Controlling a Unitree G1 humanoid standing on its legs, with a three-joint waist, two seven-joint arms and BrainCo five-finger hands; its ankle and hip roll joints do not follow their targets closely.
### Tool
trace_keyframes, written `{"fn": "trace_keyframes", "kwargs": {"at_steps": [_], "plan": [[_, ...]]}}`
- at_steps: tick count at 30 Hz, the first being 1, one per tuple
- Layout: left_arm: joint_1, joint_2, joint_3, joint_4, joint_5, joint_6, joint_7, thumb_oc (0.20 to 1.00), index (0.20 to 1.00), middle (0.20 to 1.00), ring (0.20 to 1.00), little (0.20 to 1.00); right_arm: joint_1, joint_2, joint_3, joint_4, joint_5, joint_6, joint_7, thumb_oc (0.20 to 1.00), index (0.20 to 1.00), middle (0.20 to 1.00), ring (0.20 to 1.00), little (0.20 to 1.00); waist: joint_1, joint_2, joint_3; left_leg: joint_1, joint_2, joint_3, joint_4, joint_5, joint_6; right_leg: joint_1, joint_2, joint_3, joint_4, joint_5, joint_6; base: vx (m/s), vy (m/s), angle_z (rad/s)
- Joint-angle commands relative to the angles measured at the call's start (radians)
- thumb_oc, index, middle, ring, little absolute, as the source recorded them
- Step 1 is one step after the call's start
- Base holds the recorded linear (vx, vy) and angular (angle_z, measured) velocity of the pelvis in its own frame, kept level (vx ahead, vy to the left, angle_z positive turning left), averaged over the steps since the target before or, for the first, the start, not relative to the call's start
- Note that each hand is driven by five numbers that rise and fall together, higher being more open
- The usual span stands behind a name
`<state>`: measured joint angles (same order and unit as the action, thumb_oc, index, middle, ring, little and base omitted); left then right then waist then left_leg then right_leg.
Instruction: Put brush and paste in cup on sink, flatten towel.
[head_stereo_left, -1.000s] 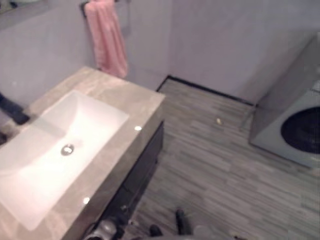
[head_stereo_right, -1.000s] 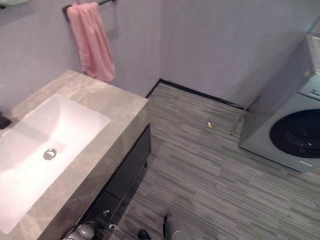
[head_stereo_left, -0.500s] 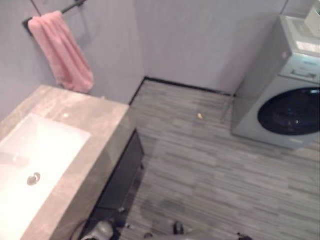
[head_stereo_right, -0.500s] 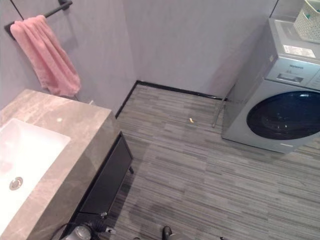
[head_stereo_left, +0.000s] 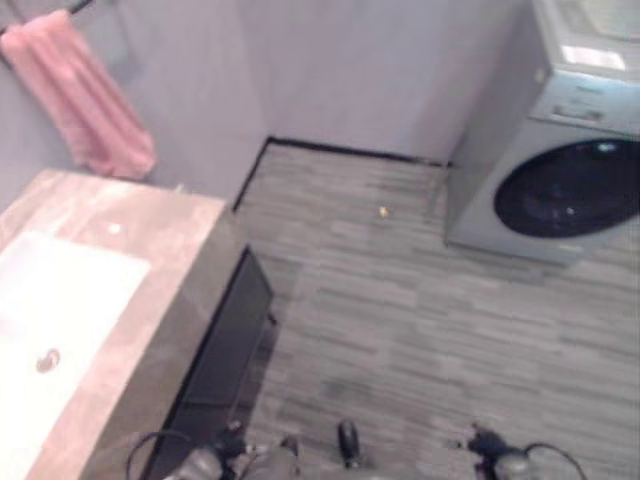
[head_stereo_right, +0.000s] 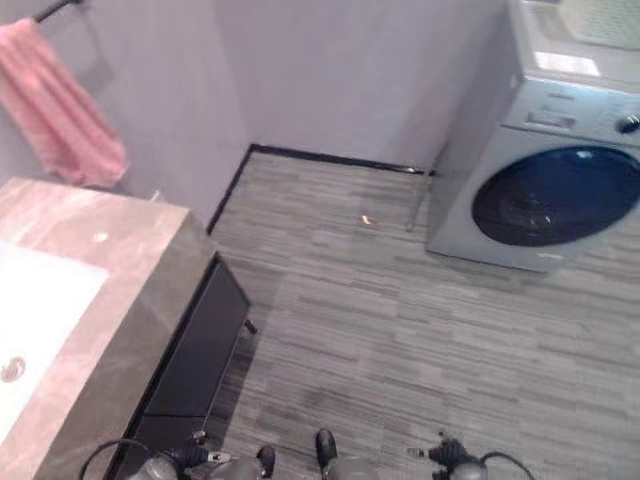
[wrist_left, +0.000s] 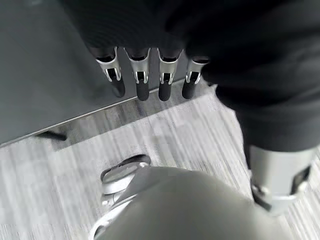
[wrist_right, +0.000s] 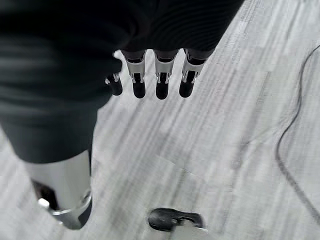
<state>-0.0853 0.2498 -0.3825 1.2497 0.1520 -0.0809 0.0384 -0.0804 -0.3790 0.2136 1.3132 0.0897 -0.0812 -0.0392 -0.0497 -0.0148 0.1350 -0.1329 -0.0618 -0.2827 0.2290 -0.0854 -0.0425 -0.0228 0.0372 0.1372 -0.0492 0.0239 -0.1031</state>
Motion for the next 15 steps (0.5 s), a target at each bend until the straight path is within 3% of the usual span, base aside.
{"fn": "trace_keyframes", "kwargs": {"at_steps": [1,10,15], "plan": [[-0.016,-0.009,-0.017,0.013,-0.024,-0.01,0.01,1.0,1.0,1.0,1.0,1.0,0.046,-0.008,0.0,0.019,0.037,0.005,-0.002,1.0,1.0,1.0,1.0,1.0,-0.003,0.016,-0.036,0.063,-0.033,0.106,-0.103,-0.028,0.09,0.015,0.037,0.014,0.053,-0.109,0.104,0.05,0.142,-0.01],[-0.044,-0.012,-0.046,-0.023,-0.024,-0.019,0.01,1.0,1.0,1.0,1.0,1.0,0.028,-0.004,-0.008,0.044,0.034,0.02,-0.004,1.0,1.0,1.0,1.0,1.0,0.008,0.061,-0.034,0.125,-0.045,0.192,-0.161,-0.057,0.136,-0.003,0.021,0.064,0.089,-0.098,0.145,-0.01,0.274,-0.44],[-0.072,-0.015,-0.07,-0.027,-0.01,-0.022,-0.002,1.0,1.0,1.0,1.0,1.0,0.021,-0.001,-0.009,0.051,0.014,0.029,-0.007,1.0,1.0,1.0,1.0,1.0,0.001,0.073,-0.028,0.122,-0.051,0.264,-0.214,-0.046,0.164,-0.055,0.008,0.116,0.077,-0.049,0.187,-0.09,0.279,-0.36]]}}
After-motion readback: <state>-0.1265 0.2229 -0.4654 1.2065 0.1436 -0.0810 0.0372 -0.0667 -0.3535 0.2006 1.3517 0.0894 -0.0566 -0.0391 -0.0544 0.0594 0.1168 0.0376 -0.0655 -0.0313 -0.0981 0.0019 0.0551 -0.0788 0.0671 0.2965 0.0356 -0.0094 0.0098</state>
